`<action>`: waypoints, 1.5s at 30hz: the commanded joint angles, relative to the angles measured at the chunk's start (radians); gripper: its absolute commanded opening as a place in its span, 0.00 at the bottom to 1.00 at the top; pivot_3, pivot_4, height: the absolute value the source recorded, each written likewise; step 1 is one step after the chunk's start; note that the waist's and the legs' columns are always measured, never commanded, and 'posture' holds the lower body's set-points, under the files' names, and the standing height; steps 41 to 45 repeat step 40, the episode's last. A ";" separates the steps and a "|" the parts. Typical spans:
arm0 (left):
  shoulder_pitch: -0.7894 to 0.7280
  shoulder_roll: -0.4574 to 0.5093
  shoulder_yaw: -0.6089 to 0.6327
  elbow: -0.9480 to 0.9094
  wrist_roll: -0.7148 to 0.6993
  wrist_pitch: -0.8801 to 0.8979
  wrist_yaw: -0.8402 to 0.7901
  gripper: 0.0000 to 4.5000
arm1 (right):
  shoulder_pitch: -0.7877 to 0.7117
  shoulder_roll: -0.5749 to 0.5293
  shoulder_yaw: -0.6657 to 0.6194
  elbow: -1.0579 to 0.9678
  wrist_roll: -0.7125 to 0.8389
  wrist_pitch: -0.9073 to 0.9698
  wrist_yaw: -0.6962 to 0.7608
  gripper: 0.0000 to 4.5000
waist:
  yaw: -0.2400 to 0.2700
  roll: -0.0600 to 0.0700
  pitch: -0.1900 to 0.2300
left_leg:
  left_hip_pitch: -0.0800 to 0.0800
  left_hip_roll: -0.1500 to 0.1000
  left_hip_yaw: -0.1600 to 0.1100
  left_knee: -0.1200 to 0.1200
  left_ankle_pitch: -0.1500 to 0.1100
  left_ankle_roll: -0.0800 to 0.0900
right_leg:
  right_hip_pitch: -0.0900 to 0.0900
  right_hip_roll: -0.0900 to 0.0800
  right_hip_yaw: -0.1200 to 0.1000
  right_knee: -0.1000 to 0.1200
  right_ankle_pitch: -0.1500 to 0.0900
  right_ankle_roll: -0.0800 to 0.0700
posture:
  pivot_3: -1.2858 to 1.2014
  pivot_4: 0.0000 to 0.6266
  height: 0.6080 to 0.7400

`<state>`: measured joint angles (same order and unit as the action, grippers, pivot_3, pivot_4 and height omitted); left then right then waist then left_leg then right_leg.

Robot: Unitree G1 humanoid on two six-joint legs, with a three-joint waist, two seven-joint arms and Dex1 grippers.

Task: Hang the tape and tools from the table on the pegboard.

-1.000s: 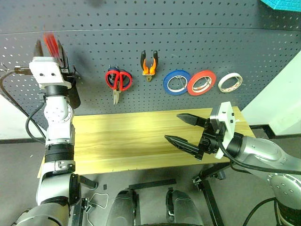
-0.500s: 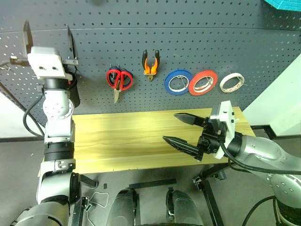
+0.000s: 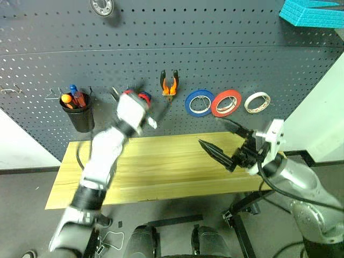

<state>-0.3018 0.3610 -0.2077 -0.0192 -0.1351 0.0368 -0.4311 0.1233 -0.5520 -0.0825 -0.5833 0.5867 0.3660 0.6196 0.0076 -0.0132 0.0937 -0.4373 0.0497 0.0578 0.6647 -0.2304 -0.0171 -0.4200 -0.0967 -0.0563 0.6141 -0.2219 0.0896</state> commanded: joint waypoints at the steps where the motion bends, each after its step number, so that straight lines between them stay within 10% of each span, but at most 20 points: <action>1: 0.060 0.066 -0.082 0.075 0.094 0.079 -0.081 1.00 | 0.159 -0.019 0.059 0.017 -0.080 -0.043 0.051 1.00 | 0.002 0.002 -0.006 | 0.000 0.000 0.000 0.000 0.000 0.000 | 0.000 0.000 0.000 0.000 0.001 -0.001 | 0.51 0.00 0.82; 9: 0.107 0.182 -0.114 0.077 0.046 0.303 -0.351 1.00 | 0.298 -0.098 0.156 0.068 -0.286 -0.046 0.054 1.00 | -0.020 0.024 -0.026 | -0.005 0.023 -0.003 -0.004 -0.003 -0.004 | 0.012 0.011 -0.010 -0.032 0.019 -0.006 | 0.51 0.00 0.82; 11: 0.109 0.220 -0.118 0.044 0.025 0.301 -0.436 1.00 | 0.282 -0.111 0.155 0.081 -0.320 -0.052 0.051 1.00 | -0.013 0.008 -0.032 | -0.005 0.031 0.010 -0.009 -0.003 -0.004 | 0.010 0.005 -0.009 -0.005 0.014 -0.014 | 0.51 0.00 0.82; 13: 0.132 0.268 -0.119 0.004 0.009 0.281 -0.509 1.00 | 0.284 -0.123 0.148 0.094 -0.329 -0.070 0.076 1.00 | 0.002 -0.012 -0.030 | 0.018 0.031 0.050 -0.018 -0.002 -0.004 | 0.021 -0.006 0.004 0.083 -0.076 -0.018 | 0.51 0.00 0.82; 14: 0.139 0.281 -0.118 0.002 0.009 0.272 -0.529 1.00 | 0.283 -0.124 0.147 0.100 -0.327 -0.077 0.087 1.00 | 0.009 -0.007 -0.031 | 0.035 0.030 0.060 -0.015 -0.002 -0.005 | 0.016 -0.006 0.017 0.093 -0.101 -0.017 | 0.52 0.00 0.82; 20: 0.202 0.291 -0.098 -0.046 -0.018 0.239 -0.579 1.00 | 0.259 -0.068 0.116 0.099 -0.215 -0.126 0.158 1.00 | -0.006 0.016 -0.036 | 0.050 0.003 -0.007 -0.020 -0.005 -0.027 | 0.049 0.002 0.000 0.070 -0.110 -0.023 | 0.53 0.00 0.82; 45: 0.237 0.198 -0.063 -0.122 -0.020 0.346 -0.437 1.00 | 0.176 0.003 0.160 0.111 -0.214 -0.095 0.145 1.00 | 0.006 0.004 -0.042 | 0.037 0.001 -0.005 -0.014 -0.012 -0.012 | 0.048 0.003 0.000 0.051 -0.096 -0.014 | 0.54 0.00 0.82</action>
